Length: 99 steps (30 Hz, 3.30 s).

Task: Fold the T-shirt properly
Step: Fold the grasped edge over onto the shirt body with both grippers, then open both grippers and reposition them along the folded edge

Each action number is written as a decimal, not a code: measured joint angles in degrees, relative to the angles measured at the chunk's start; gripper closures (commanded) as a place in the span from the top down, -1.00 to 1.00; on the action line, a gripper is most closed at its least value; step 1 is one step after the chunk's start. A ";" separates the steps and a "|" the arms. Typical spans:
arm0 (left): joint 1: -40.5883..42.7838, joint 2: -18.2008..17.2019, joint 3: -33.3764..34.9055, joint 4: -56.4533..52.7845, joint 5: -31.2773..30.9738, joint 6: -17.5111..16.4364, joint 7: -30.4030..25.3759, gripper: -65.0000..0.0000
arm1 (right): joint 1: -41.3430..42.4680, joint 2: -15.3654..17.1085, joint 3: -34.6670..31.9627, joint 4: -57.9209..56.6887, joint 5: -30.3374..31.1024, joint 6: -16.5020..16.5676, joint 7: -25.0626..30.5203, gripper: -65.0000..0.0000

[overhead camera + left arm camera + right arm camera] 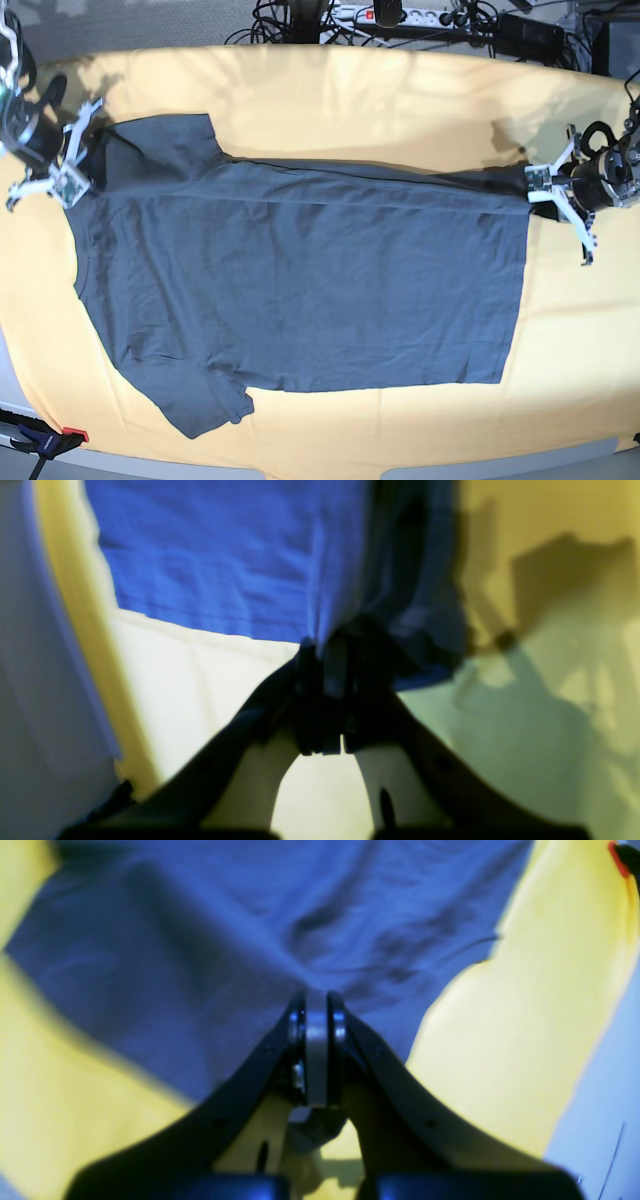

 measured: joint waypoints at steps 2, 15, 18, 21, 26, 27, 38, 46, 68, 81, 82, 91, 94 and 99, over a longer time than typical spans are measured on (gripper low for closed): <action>0.02 1.22 0.00 -0.55 0.92 2.75 0.07 -1.00 | 4.26 0.09 -2.71 -2.51 -0.15 -0.02 0.02 -1.00; 0.02 3.87 0.02 -1.44 6.08 17.46 1.92 -1.00 | 17.86 -0.11 -7.52 -10.58 0.13 -1.55 -0.04 -1.00; 0.02 3.93 0.02 -1.44 4.87 17.62 1.92 -1.00 | 17.81 -0.42 -7.52 -10.62 1.40 -1.51 -0.15 -1.00; 0.00 4.00 0.02 -1.44 3.48 17.38 1.90 -1.00 | 17.81 -1.42 -7.52 -11.04 1.55 -1.46 0.37 -1.00; 0.02 4.55 0.02 -1.44 3.52 17.00 1.92 -1.00 | 17.79 -2.60 -7.52 -12.61 1.18 -0.28 1.33 -1.00; 0.02 4.57 0.02 -1.44 3.52 16.98 1.92 -1.00 | 17.81 -2.84 -7.52 -12.63 1.11 -0.24 1.40 -1.00; 0.02 6.58 0.02 -1.51 3.78 16.76 2.45 -1.00 | 23.98 -3.67 -14.82 -13.05 -4.20 -4.09 2.23 -1.00; 0.20 6.62 0.02 -1.51 3.74 16.09 3.72 -1.00 | 28.63 -3.82 -20.37 -19.39 -9.35 -8.02 2.56 -1.00; 0.15 5.62 0.02 -2.03 10.01 11.37 -0.46 -0.97 | 29.88 -3.85 -20.57 -22.53 -10.05 -8.85 2.40 -1.00; 0.02 5.64 0.02 -2.05 10.03 16.00 -0.44 -0.97 | 29.88 -3.85 -20.57 -22.53 -10.03 -14.16 2.62 -1.00; 0.02 5.66 0.02 -2.03 10.03 16.20 -0.46 -0.97 | 29.88 -3.89 -20.57 -22.53 -10.01 -14.14 2.62 -1.00; -3.28 6.91 0.22 -2.05 7.43 25.29 5.42 0.30 | 33.00 -4.00 -20.57 -22.56 -11.45 -16.63 0.37 0.41; -5.92 6.25 0.07 -1.97 1.62 25.18 7.04 0.33 | 36.89 -3.69 -20.39 -22.40 -7.15 -11.65 -2.82 0.39; -5.31 4.28 0.07 0.76 -6.36 0.55 8.24 0.33 | 36.61 -2.12 -20.46 -18.86 12.44 6.91 -13.75 0.33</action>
